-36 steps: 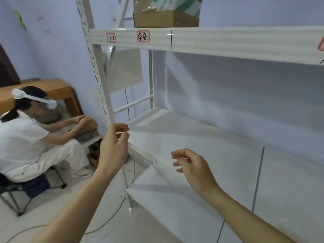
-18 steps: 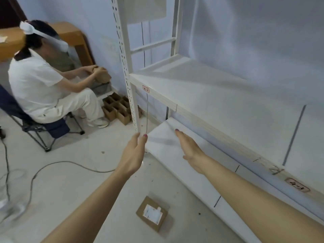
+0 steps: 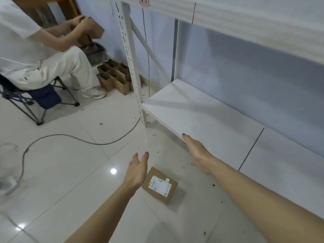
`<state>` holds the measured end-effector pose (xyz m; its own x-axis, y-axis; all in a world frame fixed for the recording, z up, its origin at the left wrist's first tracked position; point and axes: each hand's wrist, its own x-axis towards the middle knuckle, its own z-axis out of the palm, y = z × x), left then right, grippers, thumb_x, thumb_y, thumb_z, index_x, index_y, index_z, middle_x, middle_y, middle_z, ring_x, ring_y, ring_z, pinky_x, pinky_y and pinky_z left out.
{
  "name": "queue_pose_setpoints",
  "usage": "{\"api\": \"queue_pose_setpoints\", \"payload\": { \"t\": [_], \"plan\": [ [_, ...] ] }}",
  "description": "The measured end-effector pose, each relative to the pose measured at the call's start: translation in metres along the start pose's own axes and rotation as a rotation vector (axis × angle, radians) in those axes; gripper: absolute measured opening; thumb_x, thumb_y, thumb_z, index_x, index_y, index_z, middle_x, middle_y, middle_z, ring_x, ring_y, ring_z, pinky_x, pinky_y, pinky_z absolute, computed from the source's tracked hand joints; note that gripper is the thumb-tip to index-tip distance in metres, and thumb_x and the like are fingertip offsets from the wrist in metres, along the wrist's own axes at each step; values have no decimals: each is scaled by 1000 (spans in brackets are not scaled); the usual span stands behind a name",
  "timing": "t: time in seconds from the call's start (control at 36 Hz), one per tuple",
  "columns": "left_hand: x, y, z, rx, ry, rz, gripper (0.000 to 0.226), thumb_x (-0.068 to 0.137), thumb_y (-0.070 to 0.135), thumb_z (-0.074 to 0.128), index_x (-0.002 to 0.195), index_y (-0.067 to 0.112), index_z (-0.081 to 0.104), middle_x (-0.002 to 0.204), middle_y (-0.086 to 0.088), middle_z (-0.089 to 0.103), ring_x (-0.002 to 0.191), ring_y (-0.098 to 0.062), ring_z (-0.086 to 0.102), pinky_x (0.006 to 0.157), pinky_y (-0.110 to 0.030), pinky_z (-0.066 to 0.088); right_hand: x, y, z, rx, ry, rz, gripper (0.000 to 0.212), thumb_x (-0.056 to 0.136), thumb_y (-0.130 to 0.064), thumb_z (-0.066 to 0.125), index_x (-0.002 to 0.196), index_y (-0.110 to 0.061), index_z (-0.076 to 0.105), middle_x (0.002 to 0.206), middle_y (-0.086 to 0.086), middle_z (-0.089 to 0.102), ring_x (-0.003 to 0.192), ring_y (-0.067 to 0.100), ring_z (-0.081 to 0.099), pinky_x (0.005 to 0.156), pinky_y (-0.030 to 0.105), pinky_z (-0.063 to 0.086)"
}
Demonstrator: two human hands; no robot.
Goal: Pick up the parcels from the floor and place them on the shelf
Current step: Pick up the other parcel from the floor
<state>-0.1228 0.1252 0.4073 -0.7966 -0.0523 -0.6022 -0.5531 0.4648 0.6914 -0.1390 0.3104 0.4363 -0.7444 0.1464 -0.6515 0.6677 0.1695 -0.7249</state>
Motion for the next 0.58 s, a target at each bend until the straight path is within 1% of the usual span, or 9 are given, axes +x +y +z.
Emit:
{"api": "queue_pose_setpoints", "payload": {
  "t": [0.06, 0.14, 0.22, 0.31, 0.44, 0.53, 0.58],
  "plan": [
    [17, -28, 18, -24, 13, -45, 71, 97, 53, 28, 157, 19, 10, 164, -4, 14, 148, -28, 21, 115, -45, 21, 22, 32, 9, 18, -9, 17, 62, 98, -54, 30, 153, -26, 24, 162, 0, 22, 146, 27, 26, 116, 48, 26],
    [50, -69, 45, -65, 36, -114, 74, 96, 54, 29, 157, 18, 7, 164, -7, 14, 147, -31, 23, 114, -47, 23, 61, 77, 23, 29, -16, 56, 61, 99, -51, 32, 152, -22, 27, 161, 2, 26, 146, 26, 27, 116, 47, 24],
    [84, -109, 71, -90, 63, -181, 75, 96, 54, 30, 157, 17, 6, 163, -11, 17, 146, -34, 25, 112, -49, 26, 102, 119, 36, 30, -23, 77, 63, 97, -53, 33, 151, -20, 28, 161, 3, 25, 147, 26, 24, 118, 48, 22],
    [119, -146, 95, -121, 65, -248, 75, 95, 55, 30, 156, 17, 8, 162, -11, 18, 144, -36, 26, 111, -51, 27, 145, 153, 48, 29, -11, 92, 61, 99, -48, 32, 150, -15, 30, 159, 6, 28, 145, 27, 28, 114, 44, 25],
    [174, -195, 130, -184, 54, -380, 74, 96, 57, 29, 154, 15, 12, 160, -13, 21, 142, -40, 28, 109, -54, 28, 210, 204, 64, -1, -14, 138, 59, 100, -44, 30, 148, -9, 33, 156, 11, 33, 141, 30, 33, 111, 43, 29],
    [204, -218, 146, -262, 45, -490, 80, 92, 63, 30, 156, 18, 12, 162, -11, 18, 144, -42, 24, 110, -64, 24, 244, 232, 74, -49, -20, 164, 57, 101, -38, 31, 141, 1, 40, 150, 18, 41, 135, 35, 40, 109, 45, 33],
    [224, -232, 156, -303, 31, -550, 80, 90, 67, 30, 155, 22, 15, 162, -10, 19, 143, -44, 24, 107, -69, 25, 263, 247, 81, -65, -18, 190, 58, 99, -38, 32, 138, 3, 42, 146, 21, 45, 133, 37, 42, 108, 46, 35]
  ]
}}
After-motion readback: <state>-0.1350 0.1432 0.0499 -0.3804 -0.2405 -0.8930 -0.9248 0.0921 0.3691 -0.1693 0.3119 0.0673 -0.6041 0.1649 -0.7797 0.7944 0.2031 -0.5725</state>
